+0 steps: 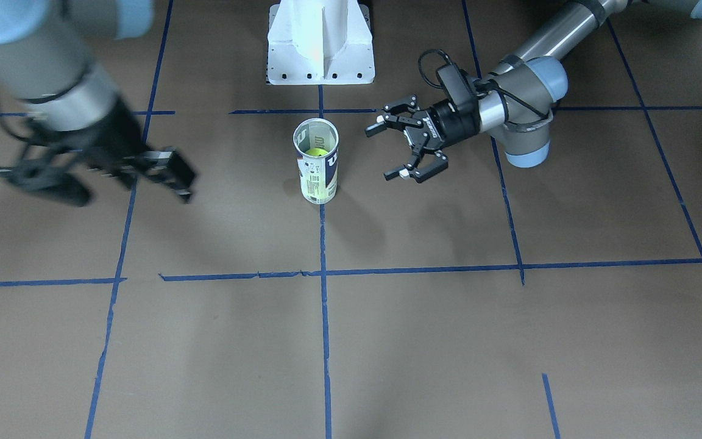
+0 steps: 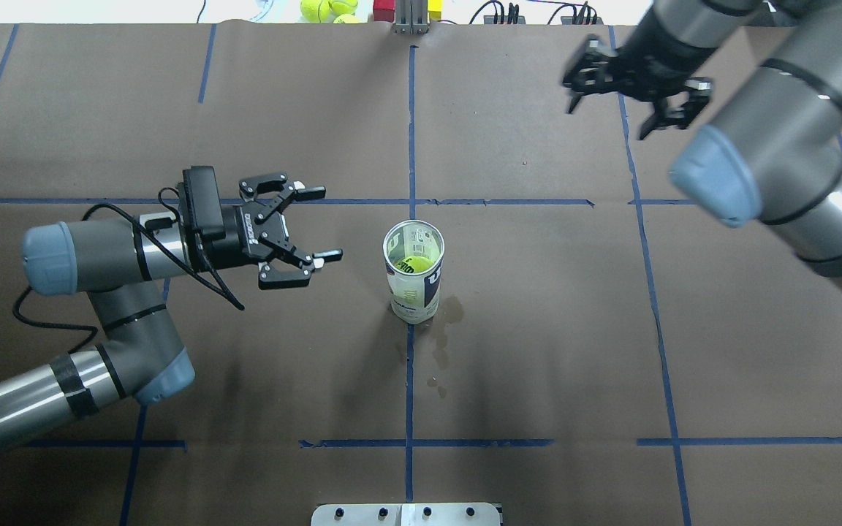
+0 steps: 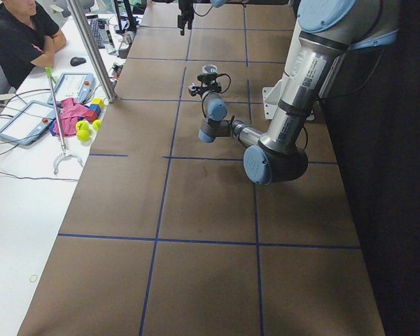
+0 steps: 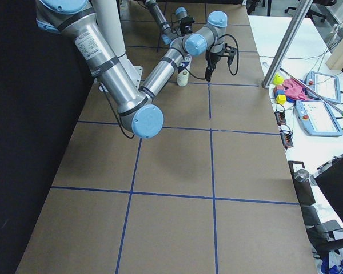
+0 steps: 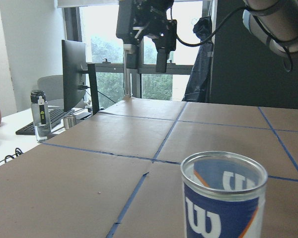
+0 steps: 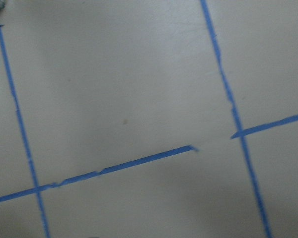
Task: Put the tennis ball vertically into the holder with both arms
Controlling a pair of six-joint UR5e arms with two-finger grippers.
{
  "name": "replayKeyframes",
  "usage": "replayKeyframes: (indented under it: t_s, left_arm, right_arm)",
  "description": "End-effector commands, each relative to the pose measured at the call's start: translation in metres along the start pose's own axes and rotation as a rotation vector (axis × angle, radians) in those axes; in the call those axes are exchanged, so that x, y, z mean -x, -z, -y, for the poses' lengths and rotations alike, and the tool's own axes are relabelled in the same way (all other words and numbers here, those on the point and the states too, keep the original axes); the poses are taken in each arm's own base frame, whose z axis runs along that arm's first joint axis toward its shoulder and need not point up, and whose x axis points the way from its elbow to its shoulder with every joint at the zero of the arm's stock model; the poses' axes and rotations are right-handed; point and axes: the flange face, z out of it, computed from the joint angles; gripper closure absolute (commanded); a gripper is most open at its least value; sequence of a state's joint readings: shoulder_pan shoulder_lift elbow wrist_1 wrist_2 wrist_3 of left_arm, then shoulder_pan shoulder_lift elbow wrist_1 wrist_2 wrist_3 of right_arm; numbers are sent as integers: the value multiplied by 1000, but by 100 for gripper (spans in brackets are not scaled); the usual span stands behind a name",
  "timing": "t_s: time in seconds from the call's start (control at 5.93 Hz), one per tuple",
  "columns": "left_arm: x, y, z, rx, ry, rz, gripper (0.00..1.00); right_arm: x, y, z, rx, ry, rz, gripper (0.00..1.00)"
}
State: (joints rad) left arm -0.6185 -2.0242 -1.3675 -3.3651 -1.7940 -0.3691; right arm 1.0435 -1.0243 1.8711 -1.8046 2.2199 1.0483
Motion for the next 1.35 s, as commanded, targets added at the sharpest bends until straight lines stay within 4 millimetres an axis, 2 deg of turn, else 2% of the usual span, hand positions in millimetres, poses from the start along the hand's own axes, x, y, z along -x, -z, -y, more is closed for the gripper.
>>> replayKeyframes:
  t_s: [0.0, 0.17, 0.34, 0.51, 0.67, 0.84, 1.01, 1.18]
  left_arm:
    - [55, 15, 12, 79, 64, 127, 0]
    - [98, 36, 5, 197, 86, 250, 0]
    - [142, 71, 0, 283, 105, 374, 0]
    - [183, 108, -8, 382, 164, 507, 0]
    - [212, 142, -27, 497, 271, 637, 0]
    - [243, 178, -39, 615, 335, 759, 0]
    - [275, 218, -32, 705, 397, 842, 1]
    - [300, 267, -7, 752, 565, 794, 1]
  right_arm:
    - [-132, 20, 56, -47, 194, -82, 0]
    - [-169, 24, 89, -44, 241, -114, 1]
    - [-199, 20, 116, -30, 281, -137, 1]
    - [-225, 8, 137, -21, 280, -135, 0]
    - [-259, -2, 152, -18, 285, -120, 0]
    - [-305, -27, 163, 20, 402, -136, 0]
    - [-360, -45, 188, 30, 479, -143, 0]
    - [-391, -65, 197, 17, 481, -141, 0]
